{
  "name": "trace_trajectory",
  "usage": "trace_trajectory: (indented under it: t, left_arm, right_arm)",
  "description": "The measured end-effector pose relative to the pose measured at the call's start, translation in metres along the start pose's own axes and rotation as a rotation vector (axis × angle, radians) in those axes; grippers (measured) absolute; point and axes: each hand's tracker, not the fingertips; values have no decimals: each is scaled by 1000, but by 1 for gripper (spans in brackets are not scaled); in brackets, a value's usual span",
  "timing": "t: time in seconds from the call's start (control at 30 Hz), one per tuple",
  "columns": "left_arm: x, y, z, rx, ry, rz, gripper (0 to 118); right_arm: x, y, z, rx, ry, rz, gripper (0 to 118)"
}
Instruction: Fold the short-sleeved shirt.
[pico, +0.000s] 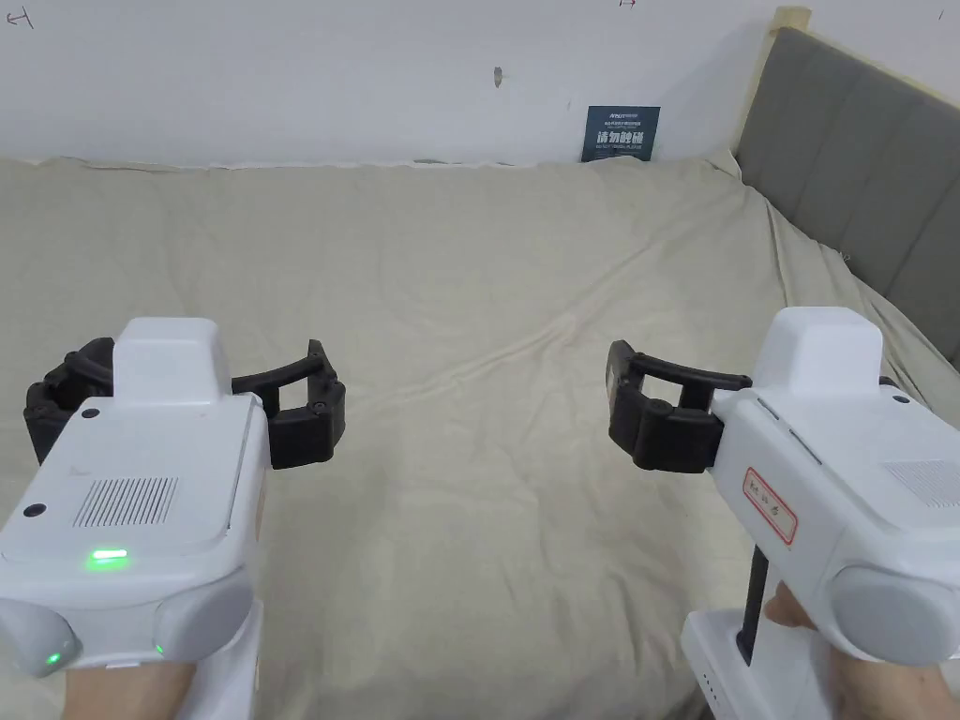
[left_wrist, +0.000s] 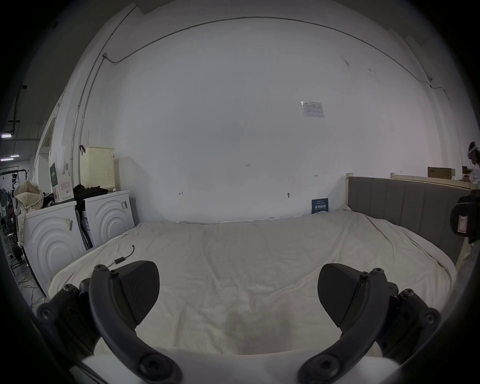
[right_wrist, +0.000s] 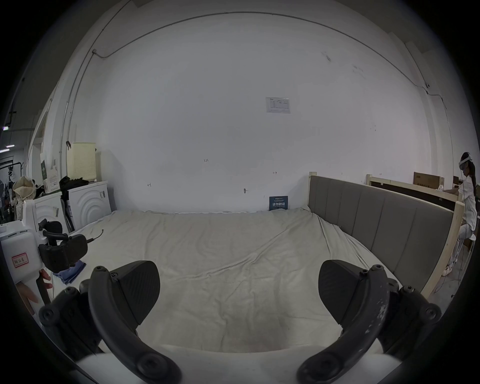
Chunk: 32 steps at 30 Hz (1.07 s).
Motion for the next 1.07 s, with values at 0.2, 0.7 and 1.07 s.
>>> trace_trajectory:
  t: [0.2,0.7,1.07]
  left_arm:
    - [1,-1,0,-39,-3,34,118]
    - [43,-146,31,-700,-103,153,118]
    - [70,-152,46,-677,-203,15,118]
  right_arm:
    - [0,-2,-9,-127,0,-52,118]
    - [-49,-92,9,-760,-8,-93,118]
    - [-72,-92,28,-754,-53,-50,118]
